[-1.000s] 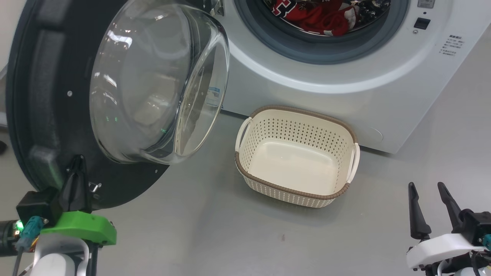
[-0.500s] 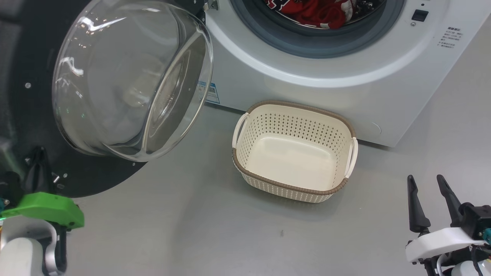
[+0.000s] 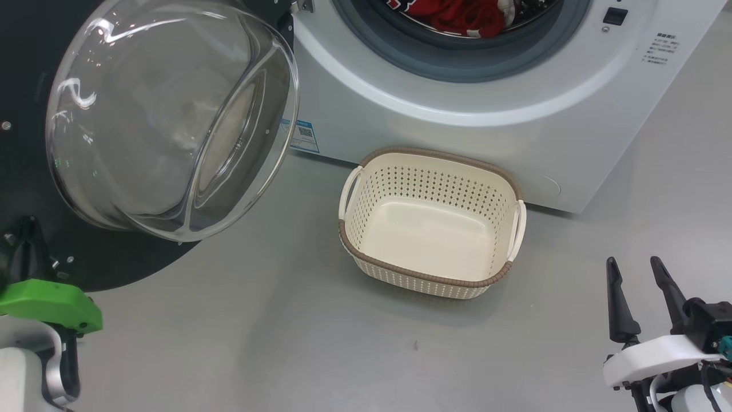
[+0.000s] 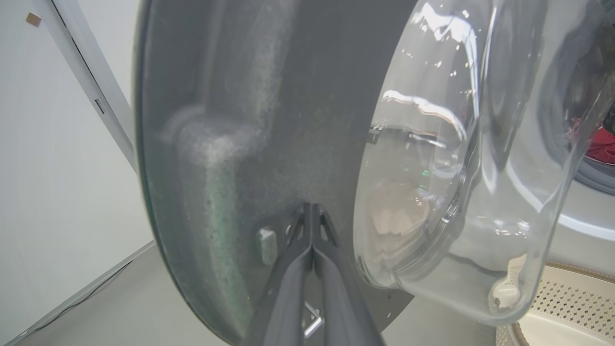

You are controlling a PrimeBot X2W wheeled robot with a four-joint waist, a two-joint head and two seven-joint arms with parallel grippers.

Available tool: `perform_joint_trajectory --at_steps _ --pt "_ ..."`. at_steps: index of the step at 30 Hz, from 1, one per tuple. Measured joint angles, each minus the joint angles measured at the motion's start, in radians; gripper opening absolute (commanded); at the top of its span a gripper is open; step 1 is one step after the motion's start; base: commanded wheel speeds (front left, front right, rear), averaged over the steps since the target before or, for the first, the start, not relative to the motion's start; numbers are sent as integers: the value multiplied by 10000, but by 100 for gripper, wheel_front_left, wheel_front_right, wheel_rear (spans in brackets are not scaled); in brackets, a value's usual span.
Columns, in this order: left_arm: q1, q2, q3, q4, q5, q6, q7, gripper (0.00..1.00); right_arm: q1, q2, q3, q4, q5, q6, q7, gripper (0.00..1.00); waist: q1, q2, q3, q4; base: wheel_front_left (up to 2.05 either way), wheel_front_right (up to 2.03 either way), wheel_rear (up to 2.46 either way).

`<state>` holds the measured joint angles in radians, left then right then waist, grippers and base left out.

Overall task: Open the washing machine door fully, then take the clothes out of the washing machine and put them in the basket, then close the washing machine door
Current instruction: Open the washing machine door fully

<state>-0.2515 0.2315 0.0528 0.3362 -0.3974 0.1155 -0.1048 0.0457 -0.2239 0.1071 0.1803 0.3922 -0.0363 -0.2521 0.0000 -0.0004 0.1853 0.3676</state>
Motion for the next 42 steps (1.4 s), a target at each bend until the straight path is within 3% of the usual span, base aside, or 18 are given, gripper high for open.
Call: perform_joint_trajectory --at_steps 12,21,26,40,42 --pt "693 -230 102 -86 -27 25 -838 0 -165 104 82 148 2 42 0 100 0 0 -262 -375 0 0 0" --pt "1258 -543 -499 -917 230 8 -1085 0 -161 117 77 165 6 2 0 100 0 0 -430 -541 0 0 0" --pt "1833 -667 -980 -1271 464 -213 -1122 0 -162 203 180 207 2 46 0 100 0 0 -586 -741 0 0 0" --pt "2768 -1051 -1914 -1975 560 -568 -1091 0 -158 410 556 257 -163 163 0 100 0 0 -1045 -1730 0 0 0" --pt "2846 -1085 -2015 -2011 587 -600 -1020 9 -156 431 596 259 -163 174 0 100 0 0 -1105 -1917 0 0 0"
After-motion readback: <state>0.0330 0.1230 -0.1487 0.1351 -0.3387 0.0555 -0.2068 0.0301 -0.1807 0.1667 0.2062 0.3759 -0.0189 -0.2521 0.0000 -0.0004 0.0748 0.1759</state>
